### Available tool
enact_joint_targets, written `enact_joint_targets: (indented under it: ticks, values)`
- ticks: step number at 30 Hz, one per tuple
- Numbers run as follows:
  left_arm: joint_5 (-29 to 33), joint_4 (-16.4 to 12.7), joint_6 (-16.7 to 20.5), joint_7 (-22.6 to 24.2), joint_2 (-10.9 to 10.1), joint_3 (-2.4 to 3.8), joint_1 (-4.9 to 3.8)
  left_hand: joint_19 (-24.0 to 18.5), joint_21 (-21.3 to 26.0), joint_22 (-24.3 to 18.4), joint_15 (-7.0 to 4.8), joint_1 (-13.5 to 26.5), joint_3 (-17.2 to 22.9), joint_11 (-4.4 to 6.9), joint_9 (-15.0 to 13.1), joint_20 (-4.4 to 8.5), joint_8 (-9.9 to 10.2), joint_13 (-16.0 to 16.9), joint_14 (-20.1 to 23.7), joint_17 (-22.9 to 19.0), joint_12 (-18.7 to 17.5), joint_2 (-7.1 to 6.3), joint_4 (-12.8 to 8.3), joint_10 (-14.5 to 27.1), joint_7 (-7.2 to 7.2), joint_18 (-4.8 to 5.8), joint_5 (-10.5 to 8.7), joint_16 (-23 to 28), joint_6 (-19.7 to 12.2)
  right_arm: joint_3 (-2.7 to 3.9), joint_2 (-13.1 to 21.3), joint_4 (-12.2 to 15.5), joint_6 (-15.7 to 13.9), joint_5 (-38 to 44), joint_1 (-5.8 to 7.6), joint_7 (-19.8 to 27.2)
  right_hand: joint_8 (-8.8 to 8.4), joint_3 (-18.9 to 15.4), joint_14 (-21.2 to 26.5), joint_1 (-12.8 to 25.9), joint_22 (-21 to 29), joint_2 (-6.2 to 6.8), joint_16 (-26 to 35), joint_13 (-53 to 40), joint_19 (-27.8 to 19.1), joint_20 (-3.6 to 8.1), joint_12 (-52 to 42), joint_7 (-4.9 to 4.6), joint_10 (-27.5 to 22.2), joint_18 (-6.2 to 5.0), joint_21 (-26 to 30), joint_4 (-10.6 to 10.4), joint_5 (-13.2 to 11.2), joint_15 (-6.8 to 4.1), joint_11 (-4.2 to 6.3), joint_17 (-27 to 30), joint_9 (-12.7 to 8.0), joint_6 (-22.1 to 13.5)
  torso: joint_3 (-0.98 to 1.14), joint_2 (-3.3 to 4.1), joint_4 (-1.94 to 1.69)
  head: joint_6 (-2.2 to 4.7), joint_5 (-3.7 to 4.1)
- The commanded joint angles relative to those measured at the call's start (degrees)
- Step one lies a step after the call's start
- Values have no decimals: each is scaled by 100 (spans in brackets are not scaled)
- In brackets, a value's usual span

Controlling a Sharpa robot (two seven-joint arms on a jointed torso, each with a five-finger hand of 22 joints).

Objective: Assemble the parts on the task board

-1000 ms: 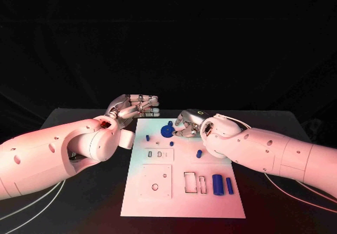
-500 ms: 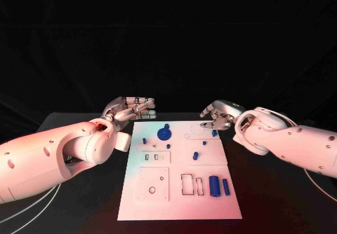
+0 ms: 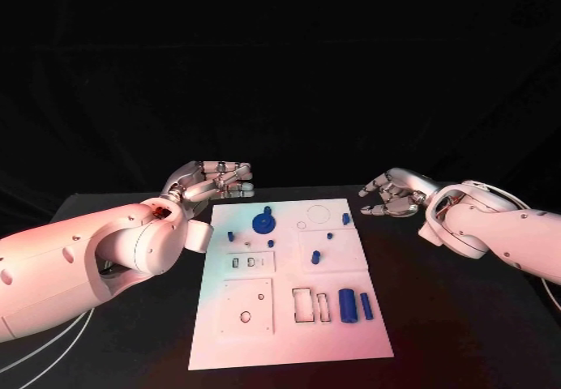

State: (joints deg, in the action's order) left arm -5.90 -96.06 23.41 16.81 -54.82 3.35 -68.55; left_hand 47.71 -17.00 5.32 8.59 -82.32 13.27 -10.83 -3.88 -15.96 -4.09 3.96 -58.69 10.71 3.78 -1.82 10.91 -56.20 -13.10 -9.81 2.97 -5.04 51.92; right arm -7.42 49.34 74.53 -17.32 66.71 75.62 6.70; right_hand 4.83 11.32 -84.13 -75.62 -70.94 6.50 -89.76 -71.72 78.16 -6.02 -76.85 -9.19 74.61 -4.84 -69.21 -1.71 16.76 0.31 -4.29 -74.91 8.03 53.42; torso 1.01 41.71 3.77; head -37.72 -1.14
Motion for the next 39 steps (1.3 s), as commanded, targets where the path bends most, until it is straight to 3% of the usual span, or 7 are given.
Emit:
enact_joint_targets:
  ticks: [1,6,11,15,21,39]
  values:
    - [17,-2,-133,55,10,0,-3,-37,39,-6,3,11,-11,-7,8,-11,34,-9,26,7,-3,-13,-33,39,-40,-69,2,28,-33,0,-120,-192,210,-92,-76,274,-38,4,-587,-106,6,-1,-24,6,-33,-9,27,-4,-51,-53,43,59,29,-18,-10,-1509,-14,-57,-3,7,-14,-8,30]
    - [17,1,-141,58,14,-1,-2,-37,39,-6,3,11,-11,-7,8,-11,34,-9,26,7,-3,-13,-33,39,-40,-69,2,28,-33,1,-339,-489,198,-88,-161,295,-53,24,-587,-174,4,-21,-24,0,-33,-9,28,1,-47,-54,51,109,30,-19,-6,-1509,-21,-76,-6,13,-23,-36,37]
    - [17,10,-147,59,23,-2,-2,-38,41,-9,2,6,-11,-3,5,-12,29,-6,23,8,4,-17,-41,29,-33,-70,2,32,-26,1,-501,-693,145,-17,-239,278,-55,82,-587,-300,-6,-75,-24,-8,-27,-4,27,3,-38,-53,54,194,-31,-25,-2,-1509,-23,-66,8,24,-48,-23,65]
    - [17,15,-144,58,19,-2,-2,-38,41,-9,2,6,-11,-3,5,-12,29,-6,23,8,4,-17,-41,29,-33,-70,2,32,-26,1,-587,-784,145,7,-278,272,-52,101,-587,-339,-14,-95,-24,-15,-22,-3,23,4,-30,-52,51,220,-70,-27,1,-1509,-22,-54,15,31,-34,-17,43]
    - [17,20,-146,57,26,-3,-2,-38,41,-9,2,6,-11,-3,5,-12,29,-6,23,8,4,-17,-41,29,-33,-70,2,32,-26,1,-674,-837,250,28,-338,262,-45,105,-587,-345,-11,-102,-24,-18,-24,-2,21,5,-27,-53,57,225,-86,-27,1,-1509,-19,-38,16,24,-38,-52,34]
    - [17,22,-144,56,25,-3,-2,-38,41,-10,2,6,-10,-3,5,-12,29,-6,23,8,4,-17,-42,29,-33,-70,2,32,-26,0,-804,-935,247,86,-407,208,6,120,-587,-331,-61,-155,-24,-59,9,-1,-9,1,16,-41,14,221,-97,-25,-1,-1509,0,90,17,28,-39,-46,2]
